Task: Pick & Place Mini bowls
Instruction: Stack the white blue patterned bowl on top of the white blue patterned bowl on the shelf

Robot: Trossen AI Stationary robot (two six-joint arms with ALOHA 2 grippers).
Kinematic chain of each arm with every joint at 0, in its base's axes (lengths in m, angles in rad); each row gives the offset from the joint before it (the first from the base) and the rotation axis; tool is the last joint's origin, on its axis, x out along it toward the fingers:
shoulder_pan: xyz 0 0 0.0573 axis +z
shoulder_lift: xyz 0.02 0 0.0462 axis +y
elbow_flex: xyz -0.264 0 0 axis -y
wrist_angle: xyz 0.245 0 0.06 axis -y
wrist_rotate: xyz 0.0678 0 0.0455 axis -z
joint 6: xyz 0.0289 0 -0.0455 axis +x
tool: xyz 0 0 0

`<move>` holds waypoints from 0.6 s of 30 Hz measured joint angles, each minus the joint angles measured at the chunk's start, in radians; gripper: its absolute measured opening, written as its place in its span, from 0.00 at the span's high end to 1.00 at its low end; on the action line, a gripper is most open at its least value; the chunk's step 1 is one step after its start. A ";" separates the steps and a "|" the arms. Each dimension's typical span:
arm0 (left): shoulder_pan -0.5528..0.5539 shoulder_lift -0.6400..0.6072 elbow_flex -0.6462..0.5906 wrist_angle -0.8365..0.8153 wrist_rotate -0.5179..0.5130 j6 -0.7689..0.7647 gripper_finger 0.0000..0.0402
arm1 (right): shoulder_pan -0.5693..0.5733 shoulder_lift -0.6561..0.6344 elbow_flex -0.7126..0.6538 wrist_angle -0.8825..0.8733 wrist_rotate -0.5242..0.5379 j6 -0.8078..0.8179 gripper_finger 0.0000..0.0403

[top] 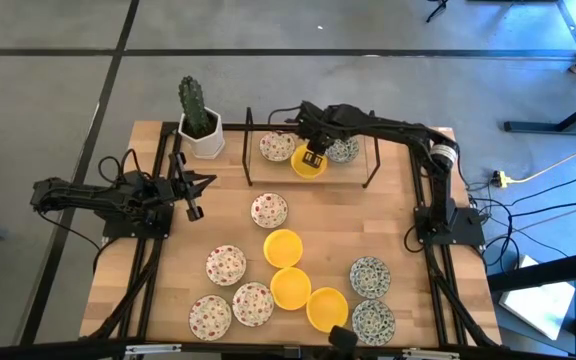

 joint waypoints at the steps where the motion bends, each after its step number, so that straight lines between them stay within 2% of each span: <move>1: 0.000 0.000 0.000 0.000 0.000 0.000 0.99 | 0.006 0.000 0.016 -0.015 0.000 0.004 0.76; 7: 0.000 0.000 0.000 0.000 0.000 0.000 0.98 | 0.057 0.000 0.165 -0.172 -0.006 0.056 0.76; 9: 0.000 0.000 0.000 0.000 0.000 0.000 0.99 | 0.090 -0.009 0.221 -0.207 -0.061 0.042 0.77; 13: 0.000 0.000 0.000 0.000 0.000 0.000 0.99 | 0.221 -0.071 0.270 -0.101 -0.181 -0.025 0.85; 15: 0.000 0.000 0.000 0.000 -0.003 0.000 0.99 | 0.303 -0.116 0.271 -0.020 -0.178 -0.064 0.92; 18: 0.000 0.000 0.000 -0.003 -0.023 0.001 0.98 | 0.427 -0.186 0.271 0.036 -0.084 -0.116 0.98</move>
